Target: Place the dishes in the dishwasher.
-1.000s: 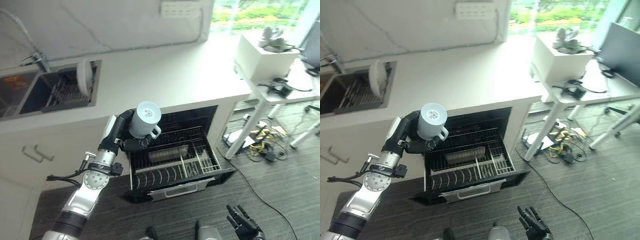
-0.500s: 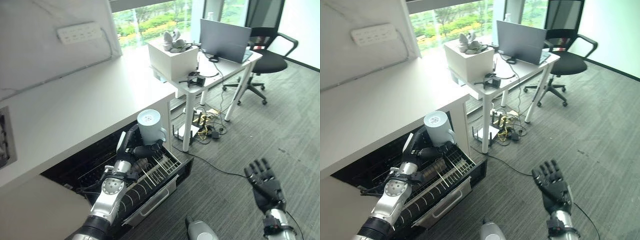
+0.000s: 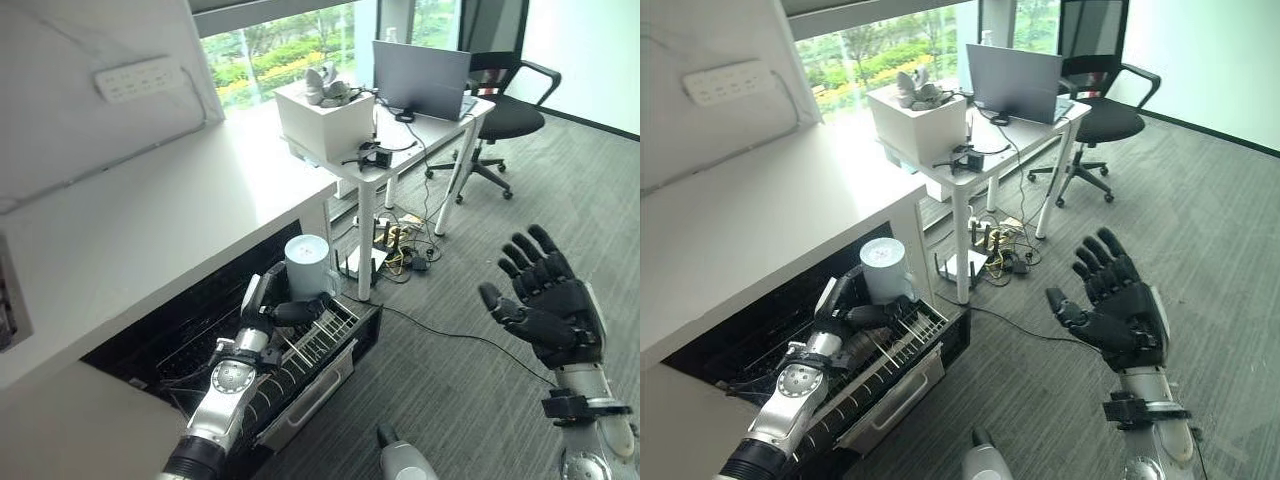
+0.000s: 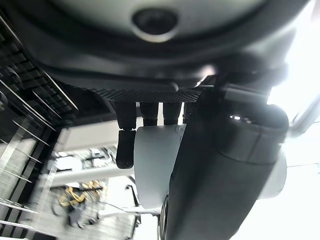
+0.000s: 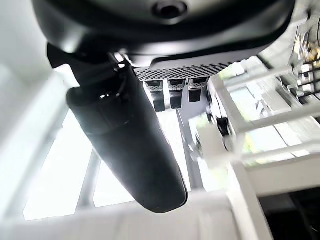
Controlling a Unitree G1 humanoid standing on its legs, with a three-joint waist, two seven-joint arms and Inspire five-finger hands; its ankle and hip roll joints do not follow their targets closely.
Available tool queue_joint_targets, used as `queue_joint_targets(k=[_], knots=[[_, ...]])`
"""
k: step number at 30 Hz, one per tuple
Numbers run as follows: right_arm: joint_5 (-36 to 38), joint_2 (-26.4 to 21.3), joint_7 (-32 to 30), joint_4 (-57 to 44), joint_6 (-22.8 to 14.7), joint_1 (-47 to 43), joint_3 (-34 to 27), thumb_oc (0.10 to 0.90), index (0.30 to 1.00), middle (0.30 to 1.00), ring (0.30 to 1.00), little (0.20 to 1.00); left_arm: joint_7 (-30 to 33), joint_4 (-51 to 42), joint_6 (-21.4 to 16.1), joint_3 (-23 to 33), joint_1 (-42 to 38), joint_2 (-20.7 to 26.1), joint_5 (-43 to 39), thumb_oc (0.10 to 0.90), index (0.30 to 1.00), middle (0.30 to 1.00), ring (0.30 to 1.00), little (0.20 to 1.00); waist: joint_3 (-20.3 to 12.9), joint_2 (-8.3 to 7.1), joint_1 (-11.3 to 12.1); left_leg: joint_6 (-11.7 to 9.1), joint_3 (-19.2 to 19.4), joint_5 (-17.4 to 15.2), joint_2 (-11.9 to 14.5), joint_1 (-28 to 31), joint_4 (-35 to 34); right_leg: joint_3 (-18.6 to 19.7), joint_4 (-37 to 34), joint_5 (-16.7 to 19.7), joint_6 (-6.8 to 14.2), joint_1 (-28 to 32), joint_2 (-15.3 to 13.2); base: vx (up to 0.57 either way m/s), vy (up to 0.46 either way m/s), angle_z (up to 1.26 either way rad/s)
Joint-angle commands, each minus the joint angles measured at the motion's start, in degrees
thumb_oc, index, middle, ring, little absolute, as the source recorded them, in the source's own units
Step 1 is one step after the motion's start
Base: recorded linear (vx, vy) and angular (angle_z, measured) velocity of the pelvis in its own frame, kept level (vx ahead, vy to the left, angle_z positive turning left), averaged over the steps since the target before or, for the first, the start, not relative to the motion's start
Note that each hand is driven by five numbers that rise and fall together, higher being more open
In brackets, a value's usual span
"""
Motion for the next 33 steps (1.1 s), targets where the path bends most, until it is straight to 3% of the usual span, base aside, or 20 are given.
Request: queue_joint_targets(k=[1,7,13,19,33], knots=[[-2.95,-2.83,0.49,-5.54,-0.71,-8.12,0.00,0.800,0.900,0.900,0.900,0.900,2.09,-8.90,-5.93,0.39,-4.61,3.97,6.70,0.400,0.300,0.300,0.300,0.300,-0.45,0.13,1.64,0.99,-8.05,-5.16,-2.24,1.80,-0.95,-6.19,7.41,-10.36,2.60,1.23,0.65,0.02,-0.012,0.25],[-7.53,-4.32,-2.67,-5.93,0.65,-10.60,3.81,0.800,0.900,0.900,0.900,0.900,2.04,-11.23,-6.54,-0.92,-3.83,5.20,11.02,0.400,0.300,0.300,0.300,0.300,-1.03,-0.13,4.02,0.77,-9.49,-4.83,-2.20,0.70,-0.95,-8.34,7.41,-10.85,2.65,1.93,-0.14,0.05,-0.012,0.36],[-4.83,-3.74,-1.91,-5.24,4.56,-14.44,9.45,0.800,0.900,0.900,0.900,0.900,0.38,-14.18,-6.12,-2.49,-2.64,5.72,11.23,0.400,0.300,0.300,0.300,0.300,-1.57,-0.31,7.77,0.16,-12.11,-3.63,-1.75,-1.16,-0.95,-12.39,7.41,-12.34,1.90,3.89,-1.02,0.03,0.008,0.52],[-3.61,-3.15,-0.42,-2.99,6.82,-16.88,13.33,0.800,0.900,0.900,0.900,0.900,-0.36,-14.38,-6.56,-2.86,-1.93,5.93,11.50,0.400,0.300,0.300,0.300,0.300,-2.06,-0.52,10.33,0.13,-14.83,-3.20,-2.16,-2.19,-0.95,-14.08,7.41,-13.45,1.27,4.93,-1.06,0.03,-0.002,0.37],[-2.51,-0.99,-1.09,-1.98,7.72,-18.95,18.73,0.800,0.900,0.900,0.900,0.900,-1.48,-15.24,-7.33,-4.25,-1.58,6.17,11.99,0.400,0.300,0.300,0.300,0.300,-1.41,-0.32,12.55,0.18,-17.98,-2.85,-2.71,-2.42,-0.95,-15.50,7.41,-14.52,0.61,6.80,-0.94,0.00,-0.006,0.16]])
